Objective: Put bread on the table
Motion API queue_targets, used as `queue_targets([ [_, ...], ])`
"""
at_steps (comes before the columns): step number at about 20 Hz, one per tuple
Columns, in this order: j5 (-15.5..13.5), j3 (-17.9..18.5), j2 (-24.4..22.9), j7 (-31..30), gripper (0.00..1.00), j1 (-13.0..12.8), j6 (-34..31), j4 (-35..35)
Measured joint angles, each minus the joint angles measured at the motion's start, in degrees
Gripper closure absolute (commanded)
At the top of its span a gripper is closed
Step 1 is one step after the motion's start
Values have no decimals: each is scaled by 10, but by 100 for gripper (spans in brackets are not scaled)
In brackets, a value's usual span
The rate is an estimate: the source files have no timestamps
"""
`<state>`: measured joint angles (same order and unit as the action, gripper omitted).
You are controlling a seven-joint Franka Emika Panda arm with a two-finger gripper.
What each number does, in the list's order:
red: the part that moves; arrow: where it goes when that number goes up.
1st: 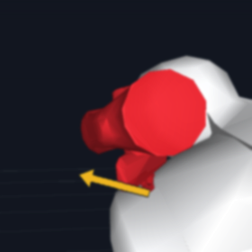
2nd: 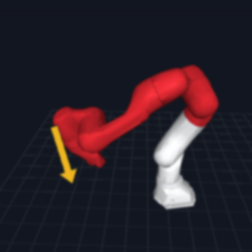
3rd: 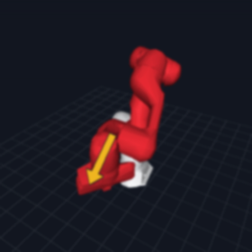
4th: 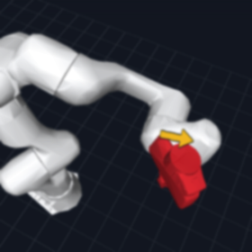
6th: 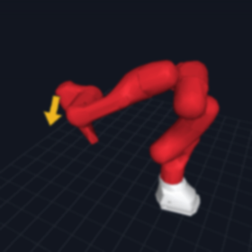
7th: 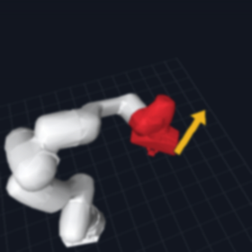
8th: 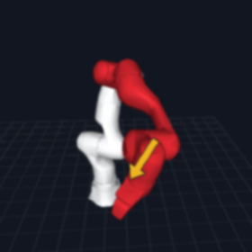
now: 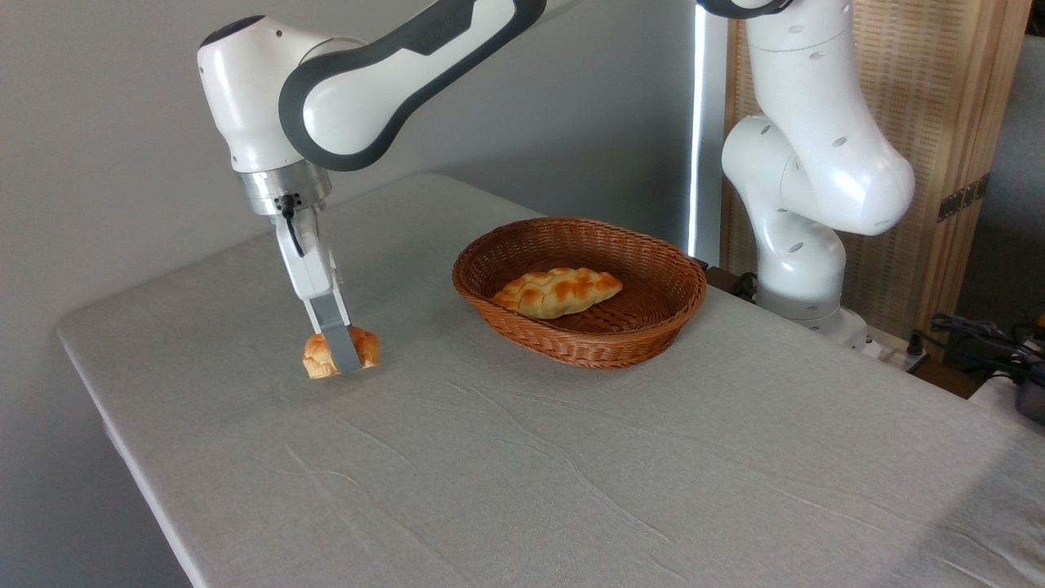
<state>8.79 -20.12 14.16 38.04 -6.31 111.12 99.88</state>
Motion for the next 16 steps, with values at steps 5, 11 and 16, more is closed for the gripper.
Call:
queue_targets([
  [5, 0, 2, -3, 0, 0, 0, 0, -2],
  [11, 0, 21, -26, -1, 0, 5, 0, -16],
  [16, -58, 117, -107, 0, 0, 12, -26, -38],
])
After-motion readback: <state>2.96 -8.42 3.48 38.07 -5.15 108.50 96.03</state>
